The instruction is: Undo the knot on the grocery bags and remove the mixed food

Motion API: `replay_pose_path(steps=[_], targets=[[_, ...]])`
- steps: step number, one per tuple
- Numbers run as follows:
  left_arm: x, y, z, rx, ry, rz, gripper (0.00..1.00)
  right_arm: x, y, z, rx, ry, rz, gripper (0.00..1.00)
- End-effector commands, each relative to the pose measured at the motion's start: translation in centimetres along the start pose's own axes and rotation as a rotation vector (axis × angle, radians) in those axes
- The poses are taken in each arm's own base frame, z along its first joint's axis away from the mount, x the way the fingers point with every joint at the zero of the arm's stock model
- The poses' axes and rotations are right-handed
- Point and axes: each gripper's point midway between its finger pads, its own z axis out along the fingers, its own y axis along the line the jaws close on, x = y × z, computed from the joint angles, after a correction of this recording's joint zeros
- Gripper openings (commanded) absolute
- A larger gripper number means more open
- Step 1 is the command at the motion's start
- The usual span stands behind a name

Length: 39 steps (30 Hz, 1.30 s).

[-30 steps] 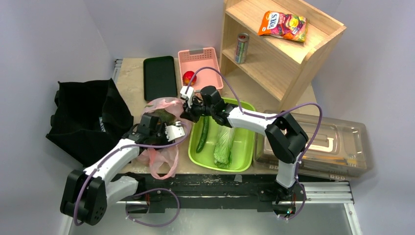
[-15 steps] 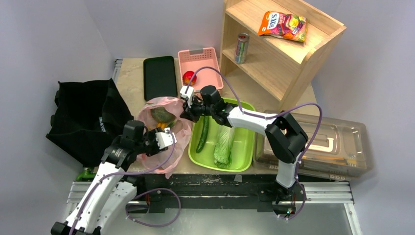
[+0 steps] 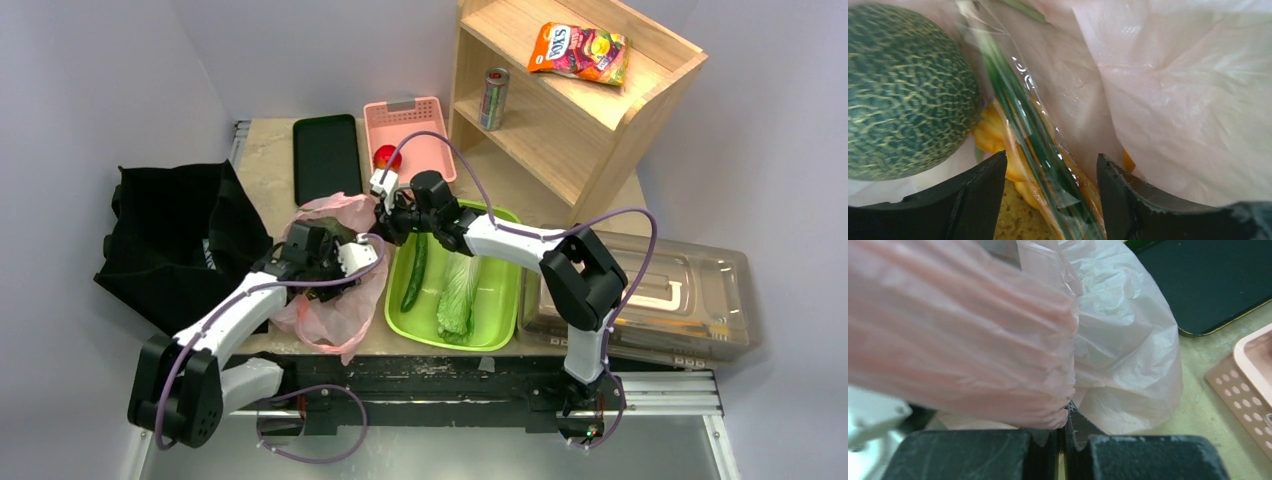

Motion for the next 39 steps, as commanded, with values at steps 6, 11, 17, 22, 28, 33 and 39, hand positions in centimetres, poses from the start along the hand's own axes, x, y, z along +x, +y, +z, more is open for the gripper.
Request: replay_pose_path(steps=[6, 11, 17, 22, 28, 33, 39], targets=[[4.0, 1.4, 1.6, -0.054, 0.213, -0.042, 0.31, -2.2, -1.4, -0.2, 0.019, -0.058, 0.017, 0.00], [0.2, 1.0, -2.3, -0.102, 0.006, -0.064, 0.00, -1.9, -1.6, 0.1, 0.021, -0.052, 0.016, 0.00], [-1.1, -0.7, -7.1, -0.197, -0.207, -0.021, 0.00, -2.2, -2.2, 0.3, 0.029, -0.059, 0.043, 0.00], [-2.3, -2.1, -10.3, -0.233, -0.322, -0.006, 0.00, -2.0, -2.1, 0.0, 0.028, -0.059, 0.044, 0.00], [-6.2, -3.5, -14.9, -0.206, -0.491, 0.160, 0.00, -1.9, -2.1, 0.1, 0.022, -0.049, 0.053, 0.00], [-5.5, -6.6, -16.0, -0.150, -0.513, 0.392, 0.00, -1.8, -2.1, 0.1, 0.024, -0.044, 0.057, 0.00], [-4.5, -7.5, -15.2, -0.117, -0.492, 0.420, 0.00, -2.2, -2.1, -0.2, 0.032, -0.049, 0.054, 0.00]])
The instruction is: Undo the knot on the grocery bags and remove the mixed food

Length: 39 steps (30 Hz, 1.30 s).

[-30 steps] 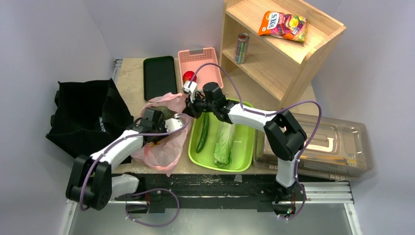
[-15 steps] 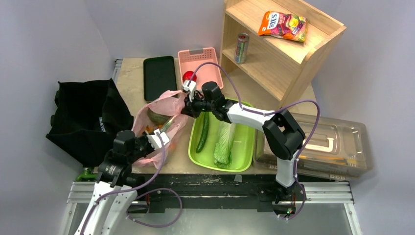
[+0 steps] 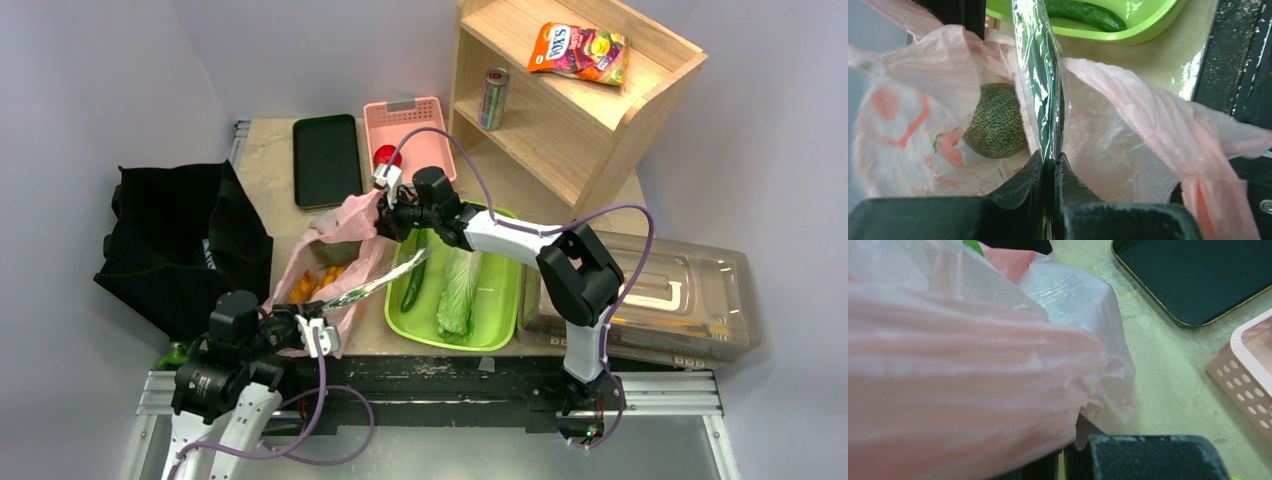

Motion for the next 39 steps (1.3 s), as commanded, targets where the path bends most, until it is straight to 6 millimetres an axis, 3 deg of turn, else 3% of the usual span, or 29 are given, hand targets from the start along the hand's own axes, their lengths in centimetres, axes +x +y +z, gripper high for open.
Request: replay_pose_path(steps=[1, 7, 14, 17, 19, 21, 23, 25, 27, 29, 31, 33, 35, 39], targets=[[-2.1, 1.1, 0.2, -0.005, -0.090, 0.066, 0.00, -2.5, -0.6, -0.3, 0.026, -0.051, -0.018, 0.00], [-7.0, 8.3, 0.3, -0.169, -0.217, 0.006, 0.00, -2.3, -0.3, -0.4, 0.016, -0.041, -0.020, 0.00], [-17.5, 19.9, -1.4, -0.346, -0.459, -0.159, 0.00, -2.4, 0.2, -0.2, 0.009, -0.038, -0.029, 0.00], [-21.9, 24.2, -2.5, -0.399, -0.578, -0.250, 0.00, -2.4, 0.3, -0.2, 0.010, -0.038, -0.032, 0.00], [-24.0, 25.7, -2.5, -0.380, -0.624, -0.343, 0.00, -2.6, 0.2, -0.2, 0.016, -0.042, -0.034, 0.00], [-25.6, 24.7, -2.8, -0.289, -0.656, -0.352, 0.00, -2.8, 0.2, -0.2, 0.017, -0.045, -0.035, 0.00], [-25.9, 21.6, -2.7, -0.165, -0.644, -0.311, 0.00, -3.1, 0.2, -0.2, 0.016, -0.052, -0.038, 0.00], [-24.9, 16.5, -2.6, 0.008, -0.612, -0.251, 0.00, -3.3, 0.3, -0.1, 0.011, -0.057, -0.043, 0.00], [-23.7, 9.6, -3.3, 0.215, -0.605, -0.139, 0.00, -3.4, 0.4, 0.1, -0.003, -0.061, -0.050, 0.00], [-21.5, 3.5, -4.4, 0.384, -0.587, -0.018, 0.00, -3.2, 0.7, 0.4, -0.017, -0.056, -0.060, 0.00], [-18.7, -0.9, -5.2, 0.538, -0.529, 0.079, 0.00, -3.2, 0.7, 0.6, -0.020, -0.053, -0.069, 0.00], [-17.0, -2.9, -5.6, 0.642, -0.471, 0.106, 0.00, -3.2, 0.7, 0.5, -0.020, -0.053, -0.073, 0.00], [-15.8, -3.8, -4.7, 0.735, -0.369, 0.063, 0.00, -3.3, 0.8, 0.4, -0.022, -0.054, -0.075, 0.00], [-14.4, -2.3, -0.1, 0.759, -0.047, -0.140, 0.00, -3.1, 1.1, 0.2, -0.017, -0.055, -0.085, 0.00]])
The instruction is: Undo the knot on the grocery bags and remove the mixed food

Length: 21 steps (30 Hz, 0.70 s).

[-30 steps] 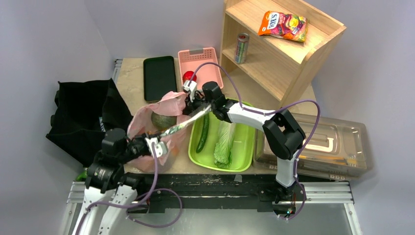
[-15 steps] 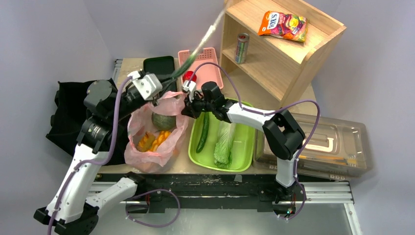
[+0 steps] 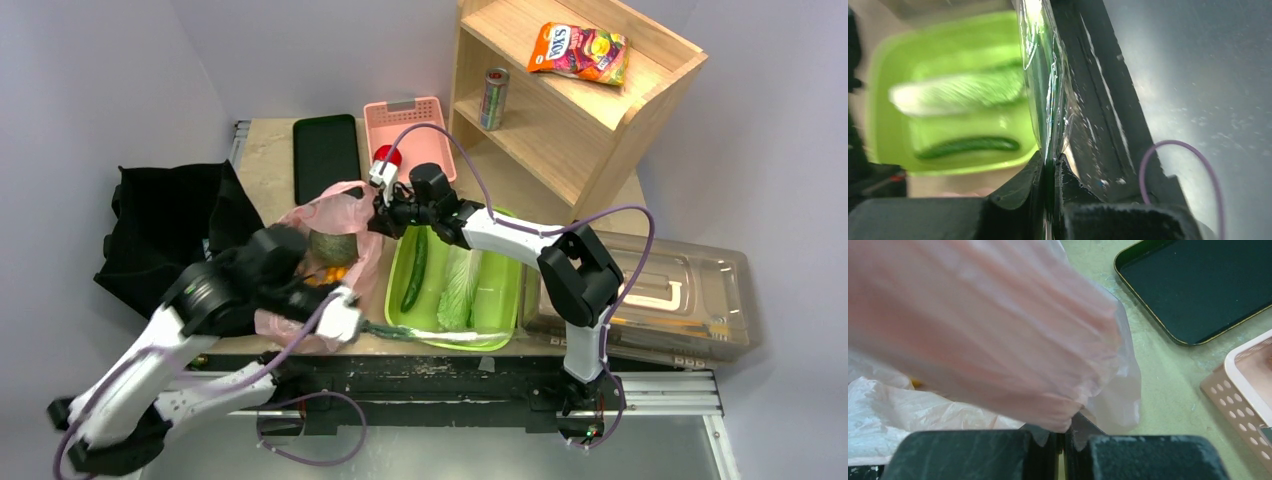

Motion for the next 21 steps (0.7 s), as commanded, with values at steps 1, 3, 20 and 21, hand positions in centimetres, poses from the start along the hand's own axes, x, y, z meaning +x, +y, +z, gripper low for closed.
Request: replay_pose_path(steps=[1, 3, 20, 21], targets=[[3.8, 2.0, 2.4, 0.113, 0.293, -0.307, 0.00, -1.7, 0.5, -0.1, -0.001, -0.038, -0.047, 0.00], [4.4, 3.5, 3.8, 0.114, 0.380, -0.477, 0.00, -1.8, 0.5, -0.2, 0.003, -0.041, -0.049, 0.00], [8.7, 15.7, 8.3, -0.873, 0.248, -0.772, 0.00, -2.0, 0.6, -0.3, 0.001, -0.042, -0.051, 0.00], [8.8, 15.9, 8.5, -0.897, 0.236, -0.800, 0.00, -2.0, 0.6, -0.4, 0.003, -0.044, -0.049, 0.00]])
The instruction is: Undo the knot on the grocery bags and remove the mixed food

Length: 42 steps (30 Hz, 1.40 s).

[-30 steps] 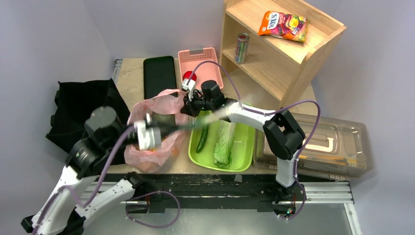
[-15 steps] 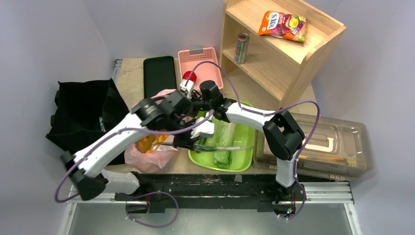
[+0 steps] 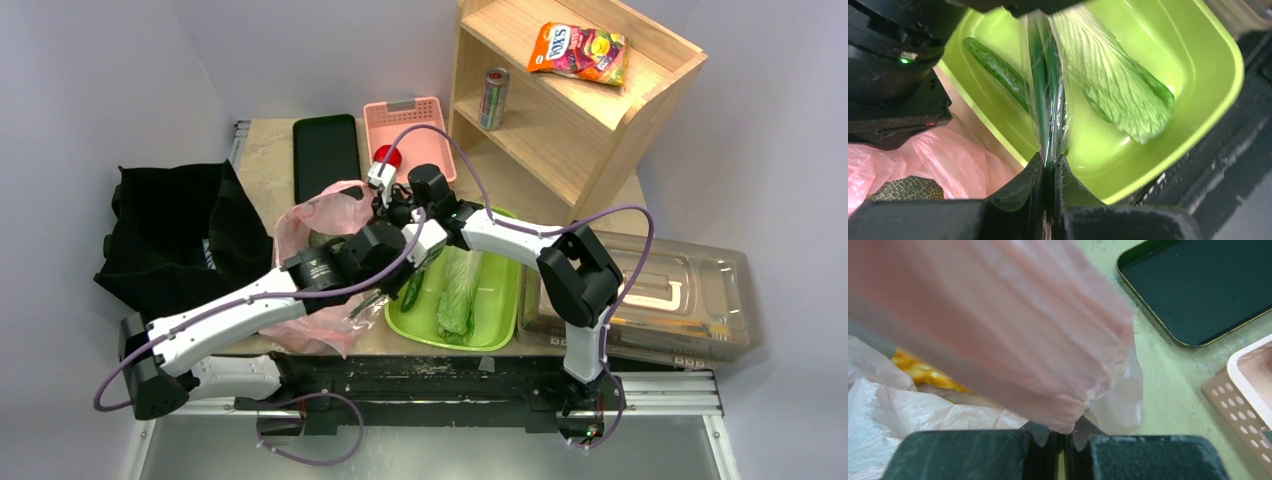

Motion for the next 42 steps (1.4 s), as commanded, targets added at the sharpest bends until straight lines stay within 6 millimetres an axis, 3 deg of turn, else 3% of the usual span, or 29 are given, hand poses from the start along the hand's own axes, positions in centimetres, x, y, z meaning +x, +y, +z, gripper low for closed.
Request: replay_pose_path(steps=[1, 5, 6, 9, 11, 13, 16, 18, 20, 22, 24, 26, 28, 32, 35, 37, 39, 42], targets=[[-3.1, 2.5, 1.6, -0.234, -0.139, -0.228, 0.00, -2.1, 0.2, -0.5, 0.010, -0.047, -0.030, 0.00], [-4.8, 2.2, 2.3, -0.248, -0.241, -0.278, 0.00, -2.3, 0.2, -0.5, 0.011, -0.045, -0.027, 0.00], [-5.2, 1.9, 2.6, -0.238, -0.259, -0.284, 0.05, -2.3, 0.2, -0.5, 0.010, -0.044, -0.026, 0.00], [-5.0, 0.2, 3.7, -0.161, -0.253, -0.237, 0.31, -2.1, 0.3, -0.4, 0.007, -0.043, -0.026, 0.00], [-4.2, -0.5, 3.8, -0.135, -0.239, -0.213, 0.59, -2.1, 0.2, -0.4, 0.011, -0.042, -0.024, 0.00], [-3.4, -1.0, 3.3, -0.098, -0.217, -0.163, 0.71, -2.1, 0.2, -0.4, 0.010, -0.044, -0.023, 0.00], [-2.5, -2.1, 1.1, -0.004, -0.202, -0.078, 0.75, -2.2, 0.2, -0.3, 0.009, -0.046, -0.023, 0.00], [-2.0, -2.9, -1.4, 0.070, -0.215, -0.016, 0.81, -2.4, 0.2, -0.3, 0.004, -0.052, -0.026, 0.00], [-2.0, -3.6, -5.0, 0.157, -0.256, 0.073, 0.98, -2.5, 0.3, -0.3, -0.001, -0.055, -0.026, 0.00], [-2.1, -5.1, -9.4, 0.325, -0.311, 0.193, 1.00, -2.7, 0.3, -0.4, 0.001, -0.059, -0.029, 0.00], [-3.0, -3.1, -12.4, 0.308, -0.343, 0.156, 0.97, -2.6, 0.3, -0.5, 0.009, -0.058, -0.027, 0.00], [-3.1, 0.6, -13.3, 0.183, -0.288, 0.122, 0.88, -2.7, 0.5, -0.6, 0.003, -0.059, -0.028, 0.00], [-1.8, 4.3, -13.0, 0.085, -0.197, 0.108, 0.76, -2.8, 0.7, -0.6, -0.004, -0.063, -0.025, 0.00], [1.8, 11.6, -12.1, -0.112, -0.121, 0.077, 0.61, -3.2, 0.9, -0.8, -0.018, -0.071, -0.030, 0.00], [6.2, 13.3, -10.1, -0.125, 0.014, 0.269, 0.51, -3.6, 1.2, -0.9, -0.029, -0.078, -0.036, 0.00], [8.7, 14.2, -8.9, -0.148, 0.084, 0.343, 0.51, -3.7, 1.5, -0.9, -0.036, -0.079, -0.039, 0.00], [11.2, 14.4, -7.7, -0.133, 0.157, 0.368, 0.56, -3.8, 1.6, -1.0, -0.038, -0.078, -0.042, 0.00], [14.1, 15.2, -6.2, -0.160, 0.228, 0.377, 0.75, -3.6, 1.6, -1.1, -0.035, -0.073, -0.043, 0.00]])
